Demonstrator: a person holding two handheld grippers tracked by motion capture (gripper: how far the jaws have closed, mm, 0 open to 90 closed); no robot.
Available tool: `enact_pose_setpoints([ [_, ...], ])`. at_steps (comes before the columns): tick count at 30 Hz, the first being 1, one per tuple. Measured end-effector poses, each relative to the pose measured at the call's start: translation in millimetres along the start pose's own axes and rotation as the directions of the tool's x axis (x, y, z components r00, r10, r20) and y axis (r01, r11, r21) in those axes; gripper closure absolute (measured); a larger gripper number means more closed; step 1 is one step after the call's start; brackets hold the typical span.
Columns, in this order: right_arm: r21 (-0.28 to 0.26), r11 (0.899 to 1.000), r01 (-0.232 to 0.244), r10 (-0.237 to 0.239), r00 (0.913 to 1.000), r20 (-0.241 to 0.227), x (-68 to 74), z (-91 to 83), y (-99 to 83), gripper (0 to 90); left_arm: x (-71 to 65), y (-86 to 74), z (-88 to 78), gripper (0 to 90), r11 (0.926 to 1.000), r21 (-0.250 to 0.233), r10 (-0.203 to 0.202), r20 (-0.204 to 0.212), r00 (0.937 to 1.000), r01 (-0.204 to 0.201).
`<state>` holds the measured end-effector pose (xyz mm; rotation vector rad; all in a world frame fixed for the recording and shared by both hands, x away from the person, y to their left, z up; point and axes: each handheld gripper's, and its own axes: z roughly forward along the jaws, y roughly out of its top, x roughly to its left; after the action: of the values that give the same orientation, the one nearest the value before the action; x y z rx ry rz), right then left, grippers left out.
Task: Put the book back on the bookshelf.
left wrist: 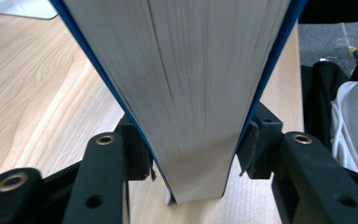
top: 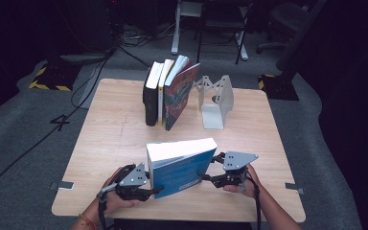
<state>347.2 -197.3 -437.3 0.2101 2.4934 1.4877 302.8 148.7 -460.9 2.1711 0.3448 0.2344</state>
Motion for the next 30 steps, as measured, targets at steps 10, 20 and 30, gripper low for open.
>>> enact_pose_setpoints([
  [10,-0.038,0.998,0.046,-0.047,0.9985,-0.030,14.1,-14.2,11.4,50.3,5.0,-1.1,0.3,42.9,0.9996,0.011,-0.026,-0.074,0.9969,0.027],
  [20,-0.086,0.996,0.032,-0.031,0.9994,0.016,22.0,-15.6,42.6,48.6,11.4,5.7,11.7,36.1,0.9991,0.010,-0.040,-0.098,0.9944,0.041],
  [30,-0.071,0.997,0.017,-0.012,0.9973,0.072,30.0,-25.8,60.6,54.8,22.2,19.6,29.9,32.2,0.9988,0.010,-0.047,-0.067,0.9967,0.047],
])
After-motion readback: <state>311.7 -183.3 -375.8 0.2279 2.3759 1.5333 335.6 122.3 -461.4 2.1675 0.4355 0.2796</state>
